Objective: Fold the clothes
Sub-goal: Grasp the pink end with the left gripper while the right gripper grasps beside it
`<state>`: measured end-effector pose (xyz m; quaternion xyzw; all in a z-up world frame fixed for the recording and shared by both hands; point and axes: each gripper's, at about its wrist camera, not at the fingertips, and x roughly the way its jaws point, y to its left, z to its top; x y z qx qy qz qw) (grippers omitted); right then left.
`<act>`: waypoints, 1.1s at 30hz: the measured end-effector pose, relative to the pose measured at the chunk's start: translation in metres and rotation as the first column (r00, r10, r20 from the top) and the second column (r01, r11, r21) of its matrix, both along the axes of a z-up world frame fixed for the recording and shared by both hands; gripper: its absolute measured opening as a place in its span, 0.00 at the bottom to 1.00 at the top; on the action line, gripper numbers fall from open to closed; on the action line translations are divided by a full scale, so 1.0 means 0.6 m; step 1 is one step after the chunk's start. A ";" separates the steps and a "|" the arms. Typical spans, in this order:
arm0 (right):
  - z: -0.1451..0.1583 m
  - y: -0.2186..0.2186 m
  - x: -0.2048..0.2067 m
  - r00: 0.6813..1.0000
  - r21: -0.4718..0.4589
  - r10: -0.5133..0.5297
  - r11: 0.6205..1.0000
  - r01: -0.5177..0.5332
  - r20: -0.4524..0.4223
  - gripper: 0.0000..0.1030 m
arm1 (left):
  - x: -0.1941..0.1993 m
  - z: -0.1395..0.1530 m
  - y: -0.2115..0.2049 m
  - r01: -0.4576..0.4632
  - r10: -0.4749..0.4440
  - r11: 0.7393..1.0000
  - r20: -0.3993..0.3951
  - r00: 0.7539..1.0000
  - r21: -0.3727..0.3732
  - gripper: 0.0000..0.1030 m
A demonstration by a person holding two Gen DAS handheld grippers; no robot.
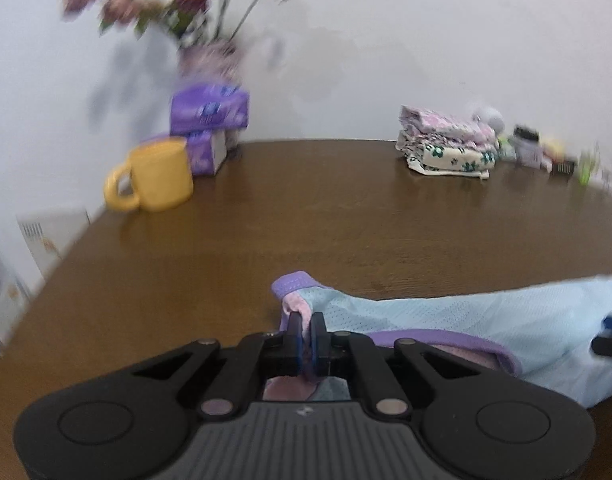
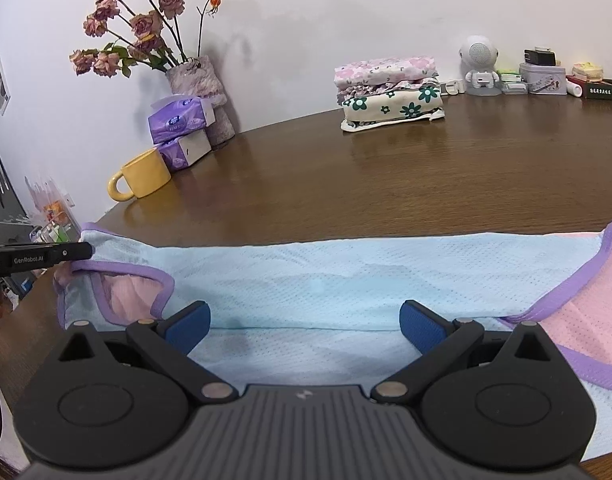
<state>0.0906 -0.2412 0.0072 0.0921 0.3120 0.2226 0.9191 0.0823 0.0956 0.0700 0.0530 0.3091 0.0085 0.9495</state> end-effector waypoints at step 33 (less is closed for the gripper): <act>0.014 -0.120 0.020 0.999 0.080 0.031 0.996 -0.034 0.040 1.00 | -0.049 0.010 -0.247 0.059 -0.062 0.969 0.004 0.998 0.240 0.45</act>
